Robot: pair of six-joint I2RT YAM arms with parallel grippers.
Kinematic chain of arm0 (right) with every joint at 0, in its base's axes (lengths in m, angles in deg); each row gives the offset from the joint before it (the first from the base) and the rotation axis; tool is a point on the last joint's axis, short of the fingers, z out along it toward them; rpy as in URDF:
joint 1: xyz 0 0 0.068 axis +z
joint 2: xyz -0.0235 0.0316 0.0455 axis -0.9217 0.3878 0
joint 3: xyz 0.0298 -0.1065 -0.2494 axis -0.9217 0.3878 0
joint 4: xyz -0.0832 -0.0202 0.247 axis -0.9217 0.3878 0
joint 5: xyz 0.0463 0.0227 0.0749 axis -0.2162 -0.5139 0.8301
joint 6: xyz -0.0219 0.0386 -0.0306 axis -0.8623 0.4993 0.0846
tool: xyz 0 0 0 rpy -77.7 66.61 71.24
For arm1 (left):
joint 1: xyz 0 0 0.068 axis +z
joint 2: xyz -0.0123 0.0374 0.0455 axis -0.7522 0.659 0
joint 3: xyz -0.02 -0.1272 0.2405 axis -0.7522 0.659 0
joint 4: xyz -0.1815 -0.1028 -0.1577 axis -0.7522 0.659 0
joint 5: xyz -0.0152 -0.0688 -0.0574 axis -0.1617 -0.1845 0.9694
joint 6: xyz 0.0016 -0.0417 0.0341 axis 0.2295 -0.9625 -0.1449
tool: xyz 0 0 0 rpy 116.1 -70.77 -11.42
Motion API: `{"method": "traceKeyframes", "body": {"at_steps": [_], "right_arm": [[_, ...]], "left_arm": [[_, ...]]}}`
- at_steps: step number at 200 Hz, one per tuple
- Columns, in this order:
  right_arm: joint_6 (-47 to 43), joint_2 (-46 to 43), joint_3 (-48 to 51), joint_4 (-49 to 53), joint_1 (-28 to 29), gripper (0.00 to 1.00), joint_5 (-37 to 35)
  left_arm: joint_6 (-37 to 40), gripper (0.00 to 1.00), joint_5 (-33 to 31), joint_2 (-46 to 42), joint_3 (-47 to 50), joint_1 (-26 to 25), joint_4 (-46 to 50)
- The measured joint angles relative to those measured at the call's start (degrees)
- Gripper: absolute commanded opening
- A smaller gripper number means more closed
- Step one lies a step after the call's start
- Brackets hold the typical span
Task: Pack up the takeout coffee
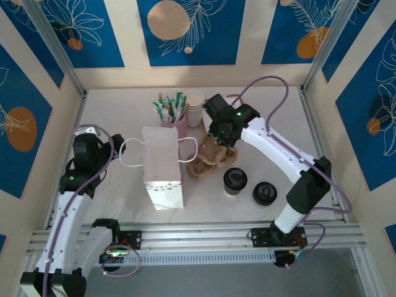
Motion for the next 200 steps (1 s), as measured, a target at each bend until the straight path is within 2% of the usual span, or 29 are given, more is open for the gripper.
{"method": "traceKeyframes", "body": {"at_steps": [30,58,83,142,178,200], "right_arm": [[-10.14,-2.19,-4.87,1.62,0.00,0.32,-1.01],[-18.29,-2.56,-12.41,4.20,1.79,0.32,-1.90],[-23.21,-4.15,-15.80,4.96,4.39,0.32,-2.80],[-28.76,-11.37,-15.89,3.08,6.25,0.30,-2.89],[-31.10,-11.91,-16.83,1.90,7.23,0.29,-1.53],[-32.13,-11.47,-17.97,1.42,7.85,0.29,-0.52]], "left_arm": [[-0.42,0.81,-1.75,-0.28,0.00,0.00,0.24],[-5.05,0.80,-5.42,-0.11,0.00,0.00,3.43],[-9.66,0.80,-5.27,-0.31,1.16,0.00,5.16],[-15.93,0.75,3.04,-3.61,8.20,0.04,10.43],[-17.29,0.63,10.49,-7.87,14.16,0.04,11.93],[-18.43,0.60,15.41,-7.39,18.51,-0.42,11.91]]}}
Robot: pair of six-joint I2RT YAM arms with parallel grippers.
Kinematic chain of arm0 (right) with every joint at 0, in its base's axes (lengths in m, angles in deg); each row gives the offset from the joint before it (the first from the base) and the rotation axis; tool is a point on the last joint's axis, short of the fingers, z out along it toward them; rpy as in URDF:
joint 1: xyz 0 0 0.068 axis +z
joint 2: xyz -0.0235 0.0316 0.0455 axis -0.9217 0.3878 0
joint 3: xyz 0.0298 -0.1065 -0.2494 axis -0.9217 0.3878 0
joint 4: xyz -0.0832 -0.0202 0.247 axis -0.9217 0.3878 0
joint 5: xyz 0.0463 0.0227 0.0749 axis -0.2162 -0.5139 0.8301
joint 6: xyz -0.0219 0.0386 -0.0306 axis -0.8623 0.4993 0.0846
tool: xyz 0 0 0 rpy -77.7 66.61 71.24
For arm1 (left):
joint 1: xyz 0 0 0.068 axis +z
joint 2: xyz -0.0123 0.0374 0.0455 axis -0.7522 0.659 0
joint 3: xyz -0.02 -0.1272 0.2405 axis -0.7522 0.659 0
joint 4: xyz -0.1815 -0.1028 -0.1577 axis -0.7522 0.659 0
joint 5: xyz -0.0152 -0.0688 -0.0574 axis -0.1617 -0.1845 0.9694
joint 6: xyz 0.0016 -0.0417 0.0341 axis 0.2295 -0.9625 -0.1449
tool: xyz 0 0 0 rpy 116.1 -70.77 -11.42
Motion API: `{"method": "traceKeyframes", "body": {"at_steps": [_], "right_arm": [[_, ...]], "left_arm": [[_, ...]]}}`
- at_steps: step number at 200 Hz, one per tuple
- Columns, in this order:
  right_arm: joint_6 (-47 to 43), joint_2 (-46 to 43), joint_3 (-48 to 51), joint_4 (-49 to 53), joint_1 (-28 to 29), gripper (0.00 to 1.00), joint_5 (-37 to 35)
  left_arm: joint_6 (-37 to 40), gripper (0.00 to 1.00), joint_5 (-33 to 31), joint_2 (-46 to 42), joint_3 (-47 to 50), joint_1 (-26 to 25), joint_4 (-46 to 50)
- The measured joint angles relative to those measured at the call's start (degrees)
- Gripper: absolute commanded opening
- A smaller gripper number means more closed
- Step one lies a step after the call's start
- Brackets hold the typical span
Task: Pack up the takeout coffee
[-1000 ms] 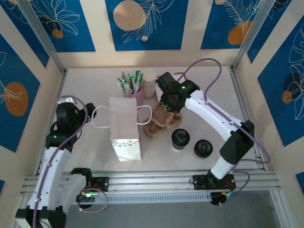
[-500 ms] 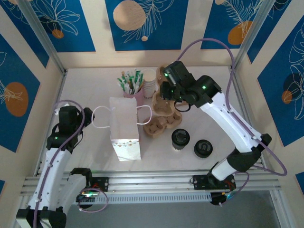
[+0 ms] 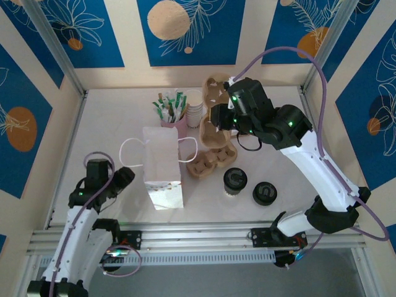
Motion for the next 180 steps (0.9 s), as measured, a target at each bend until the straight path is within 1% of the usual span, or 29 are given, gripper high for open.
{"method": "traceKeyframes", "body": {"at_steps": [24,71,95,112,142,180], "right_arm": [[-0.87,0.79,-2.27,-0.33,0.55,0.28,0.44],[-2.78,0.98,-3.45,-1.86,1.03,0.29,0.44],[-3.48,1.46,-4.55,-1.73,1.03,0.28,0.44],[-3.96,2.51,-6.69,-1.53,1.03,0.28,0.46],[-4.74,3.78,-8.92,-1.53,2.05,0.28,0.44],[-6.91,4.55,-10.36,-1.60,4.22,0.28,0.74]], "left_arm": [[-0.94,0.60,2.75,1.70,2.93,-2.58,-0.33],[-4.42,0.60,3.98,4.50,6.08,-12.74,-5.18],[-8.07,0.58,4.09,4.87,8.76,-17.40,-8.57],[-11.37,0.59,3.74,4.94,11.85,-21.64,-11.61],[-15.37,0.59,-1.16,5.66,12.79,-28.30,-14.34],[-18.80,0.59,-7.48,8.11,12.22,-34.21,-15.37]]}}
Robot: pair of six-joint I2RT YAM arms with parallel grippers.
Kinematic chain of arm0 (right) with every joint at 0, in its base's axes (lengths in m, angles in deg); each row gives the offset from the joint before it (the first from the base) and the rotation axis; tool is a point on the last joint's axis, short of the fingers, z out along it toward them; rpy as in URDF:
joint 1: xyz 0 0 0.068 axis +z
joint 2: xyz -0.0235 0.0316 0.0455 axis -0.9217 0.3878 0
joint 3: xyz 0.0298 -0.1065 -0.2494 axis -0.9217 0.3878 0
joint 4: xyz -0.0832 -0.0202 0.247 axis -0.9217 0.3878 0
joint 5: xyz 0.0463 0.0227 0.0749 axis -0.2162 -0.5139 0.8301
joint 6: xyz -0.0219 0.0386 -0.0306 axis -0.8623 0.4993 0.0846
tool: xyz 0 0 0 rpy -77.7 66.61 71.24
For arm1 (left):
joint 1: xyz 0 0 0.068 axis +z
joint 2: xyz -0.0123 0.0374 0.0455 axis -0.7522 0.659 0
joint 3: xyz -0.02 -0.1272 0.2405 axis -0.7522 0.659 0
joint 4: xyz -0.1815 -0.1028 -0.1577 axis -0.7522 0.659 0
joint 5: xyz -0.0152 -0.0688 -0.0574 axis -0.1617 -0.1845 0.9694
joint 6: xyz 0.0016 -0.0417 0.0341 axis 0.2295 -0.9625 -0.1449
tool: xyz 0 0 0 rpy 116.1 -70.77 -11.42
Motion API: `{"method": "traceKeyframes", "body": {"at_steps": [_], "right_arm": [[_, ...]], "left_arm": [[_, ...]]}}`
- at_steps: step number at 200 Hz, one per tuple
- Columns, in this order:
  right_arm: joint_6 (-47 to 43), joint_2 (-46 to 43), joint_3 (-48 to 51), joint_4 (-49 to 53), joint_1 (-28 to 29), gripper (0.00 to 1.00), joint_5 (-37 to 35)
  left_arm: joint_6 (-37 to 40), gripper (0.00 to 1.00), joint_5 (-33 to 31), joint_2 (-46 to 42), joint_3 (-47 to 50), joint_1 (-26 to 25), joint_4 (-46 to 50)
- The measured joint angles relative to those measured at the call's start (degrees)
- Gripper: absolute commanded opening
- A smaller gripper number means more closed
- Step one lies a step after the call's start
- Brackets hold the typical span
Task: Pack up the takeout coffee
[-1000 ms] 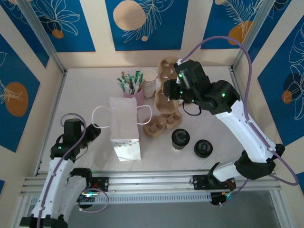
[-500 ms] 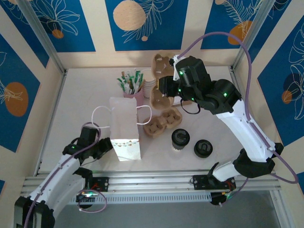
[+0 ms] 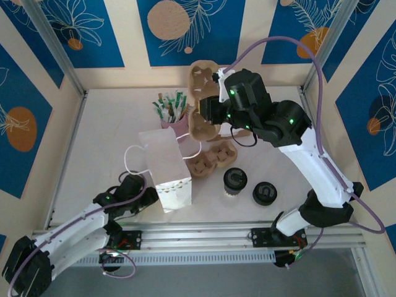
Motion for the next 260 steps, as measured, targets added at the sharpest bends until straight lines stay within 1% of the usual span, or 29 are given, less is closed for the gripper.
{"method": "traceKeyframes", "body": {"at_steps": [50,94,128,159,199,236,260], "right_arm": [[-4.39,3.32,-4.46,0.33,5.20,0.28,0.28],[-6.69,5.79,-5.14,2.08,8.24,0.28,0.37],[-7.43,7.69,-5.20,3.93,8.46,0.28,2.32],[-7.91,9.49,-5.51,5.73,8.76,0.27,4.96],[-9.29,11.67,-5.68,6.45,10.80,0.27,6.91],[-9.84,12.35,-5.70,6.29,12.57,0.27,8.33],[-9.79,12.76,-5.70,6.01,12.74,0.26,8.70]], "left_arm": [[-2.54,0.60,-6.67,5.49,-2.16,-6.14,-0.11],[-3.58,0.61,-11.67,10.64,-3.98,-10.60,-0.11],[-3.80,0.62,-13.33,13.38,-5.14,-11.93,-0.02],[-3.50,0.63,-13.57,14.51,-6.03,-12.39,0.44],[-2.03,0.64,-14.32,13.31,-5.86,-12.76,0.72],[0.00,0.67,-14.16,6.99,-4.37,-13.18,0.26],[1.27,0.68,-14.56,3.02,-4.46,-13.35,-3.23]]}}
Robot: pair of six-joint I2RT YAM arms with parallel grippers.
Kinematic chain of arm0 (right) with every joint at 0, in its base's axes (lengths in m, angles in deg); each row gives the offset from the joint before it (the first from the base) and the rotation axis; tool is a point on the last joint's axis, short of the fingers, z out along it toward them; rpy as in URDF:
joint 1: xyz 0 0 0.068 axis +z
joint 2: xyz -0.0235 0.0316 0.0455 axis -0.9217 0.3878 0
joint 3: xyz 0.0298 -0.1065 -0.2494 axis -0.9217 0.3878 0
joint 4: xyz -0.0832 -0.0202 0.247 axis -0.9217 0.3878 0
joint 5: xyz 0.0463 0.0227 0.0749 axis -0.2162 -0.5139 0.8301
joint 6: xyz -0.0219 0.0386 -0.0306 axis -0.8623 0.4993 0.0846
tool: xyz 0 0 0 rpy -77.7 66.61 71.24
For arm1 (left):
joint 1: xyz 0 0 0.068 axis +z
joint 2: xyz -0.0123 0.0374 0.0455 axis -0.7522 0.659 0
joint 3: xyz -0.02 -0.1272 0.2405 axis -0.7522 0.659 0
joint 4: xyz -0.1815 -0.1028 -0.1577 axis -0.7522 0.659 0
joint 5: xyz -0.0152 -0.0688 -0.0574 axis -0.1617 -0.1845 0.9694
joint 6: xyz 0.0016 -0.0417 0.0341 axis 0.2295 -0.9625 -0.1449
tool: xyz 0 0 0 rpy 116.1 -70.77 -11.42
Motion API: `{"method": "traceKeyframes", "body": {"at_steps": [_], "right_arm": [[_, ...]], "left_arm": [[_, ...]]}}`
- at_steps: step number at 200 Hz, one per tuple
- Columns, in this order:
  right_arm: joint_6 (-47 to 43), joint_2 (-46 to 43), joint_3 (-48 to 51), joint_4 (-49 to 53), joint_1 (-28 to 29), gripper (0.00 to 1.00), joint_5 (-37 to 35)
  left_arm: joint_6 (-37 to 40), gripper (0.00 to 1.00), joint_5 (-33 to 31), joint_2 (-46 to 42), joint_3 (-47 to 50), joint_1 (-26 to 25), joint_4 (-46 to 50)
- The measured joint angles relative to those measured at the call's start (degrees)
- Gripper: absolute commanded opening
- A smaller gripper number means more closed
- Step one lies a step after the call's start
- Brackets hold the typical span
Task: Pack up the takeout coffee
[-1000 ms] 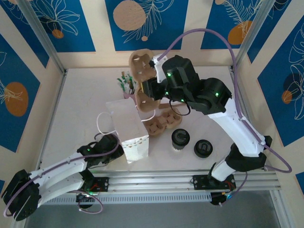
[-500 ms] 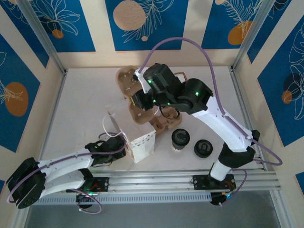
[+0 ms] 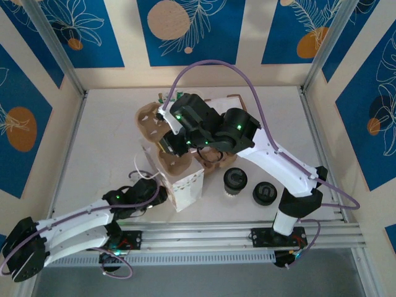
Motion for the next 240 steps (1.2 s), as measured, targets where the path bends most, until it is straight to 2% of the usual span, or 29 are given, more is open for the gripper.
{"method": "traceKeyframes", "body": {"at_steps": [58,145,197,240], "right_arm": [[0.02,1.57,2.38,-1.86,0.04,0.26,-0.04],[1.01,1.70,5.66,-4.46,-0.04,0.25,-2.19],[2.43,-2.84,14.10,-10.27,-0.55,0.25,-3.89],[2.93,-4.31,14.80,-11.63,-1.55,0.25,-4.70]], "left_arm": [[6.10,0.72,-5.18,-5.29,-7.85,-0.07,6.62],[9.49,0.70,-11.85,-11.52,-9.14,-0.11,15.98],[12.33,0.69,-16.26,-13.11,-14.16,-0.15,20.20],[14.78,0.69,-20.70,-13.14,-18.91,-0.15,22.56]]}}
